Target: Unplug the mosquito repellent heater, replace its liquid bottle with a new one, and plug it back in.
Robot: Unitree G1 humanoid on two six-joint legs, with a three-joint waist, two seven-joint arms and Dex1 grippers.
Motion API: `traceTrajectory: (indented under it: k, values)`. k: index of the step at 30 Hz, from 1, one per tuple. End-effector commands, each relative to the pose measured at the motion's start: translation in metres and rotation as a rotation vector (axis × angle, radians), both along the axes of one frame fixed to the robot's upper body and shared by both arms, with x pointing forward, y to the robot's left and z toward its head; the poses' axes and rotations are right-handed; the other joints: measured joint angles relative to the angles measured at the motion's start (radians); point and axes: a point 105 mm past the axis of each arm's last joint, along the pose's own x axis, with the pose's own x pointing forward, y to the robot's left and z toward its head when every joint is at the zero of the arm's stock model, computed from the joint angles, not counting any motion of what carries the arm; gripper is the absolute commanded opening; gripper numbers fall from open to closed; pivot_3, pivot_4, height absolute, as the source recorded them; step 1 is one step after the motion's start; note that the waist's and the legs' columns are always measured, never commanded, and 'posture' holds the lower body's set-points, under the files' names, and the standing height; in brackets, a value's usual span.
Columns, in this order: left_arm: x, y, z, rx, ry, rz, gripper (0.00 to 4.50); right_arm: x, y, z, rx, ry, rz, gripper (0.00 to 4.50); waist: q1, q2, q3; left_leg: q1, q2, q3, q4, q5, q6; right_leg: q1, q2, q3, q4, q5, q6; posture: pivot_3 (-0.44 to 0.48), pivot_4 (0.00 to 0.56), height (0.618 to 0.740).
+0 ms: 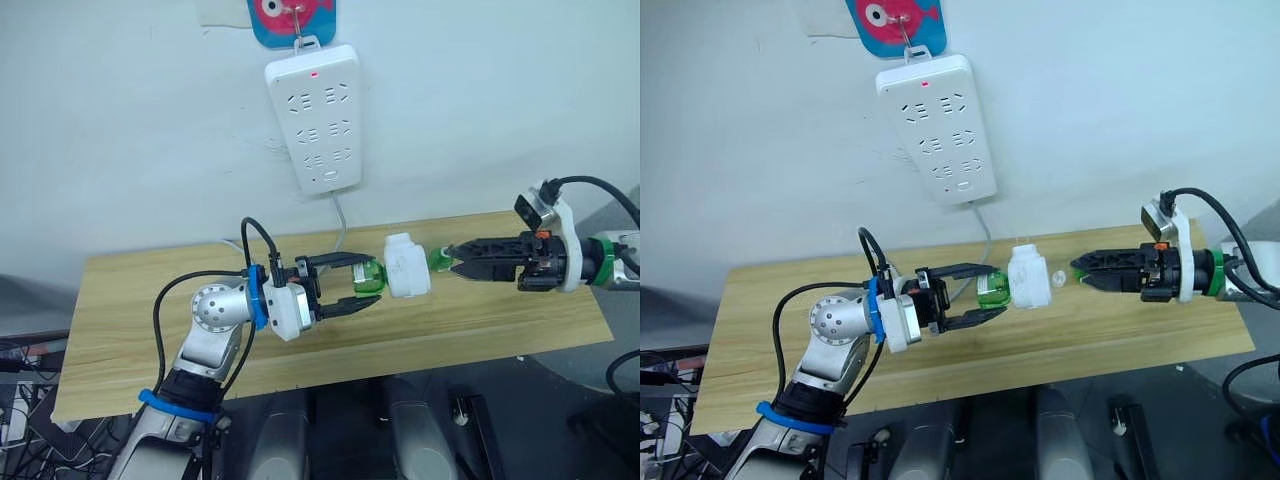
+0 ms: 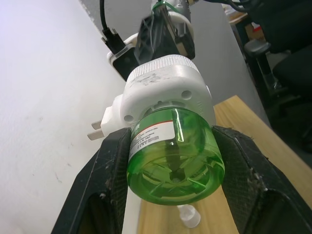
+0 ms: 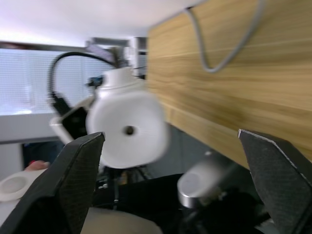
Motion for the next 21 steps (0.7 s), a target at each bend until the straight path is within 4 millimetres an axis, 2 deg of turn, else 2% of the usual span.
traceTrajectory:
  k: [1, 8, 20, 21]
  values:
    - [-0.003, -0.002, 0.007, -0.02, -0.046, -0.015, 2.22, -0.008, 0.011, 0.005, 0.008, -0.044, 0.056, 4.41, 0.001, 0.0, 0.0, 0.0, 0.0, 0.0, 0.0, 0.0, 0.0, 0.0, 0.0, 0.0, 0.0, 0.0, 0.0, -0.036, 0.297, 0.74]
    - [-0.006, -0.006, 0.008, -0.049, 0.014, -0.032, 2.22, -0.007, 0.029, -0.004, -0.018, -0.101, 0.055, 4.41, 0.002, -0.001, 0.0, 0.0, -0.001, -0.001, 0.0, 0.0, 0.0, 0.0, 0.0, 0.0, 0.0, 0.001, 0.001, -0.021, 0.313, 0.74]
    - [-0.009, -0.011, 0.006, -0.054, 0.031, -0.056, 2.22, -0.009, 0.051, 0.0, 0.019, -0.153, 0.107, 4.41, 0.002, -0.001, -0.001, 0.0, -0.001, -0.002, 0.0, 0.0, 0.0, 0.0, 0.0, 0.0, 0.0, 0.001, 0.001, -0.028, 0.318, 0.74]
    - [-0.009, -0.011, 0.006, -0.055, 0.032, -0.056, 2.22, -0.009, 0.052, -0.001, 0.021, -0.15, 0.108, 4.27, 0.002, -0.001, -0.001, 0.0, -0.001, -0.003, 0.0, 0.0, 0.0, 0.0, 0.0, 0.0, 0.0, 0.001, 0.001, -0.028, 0.318, 0.74]
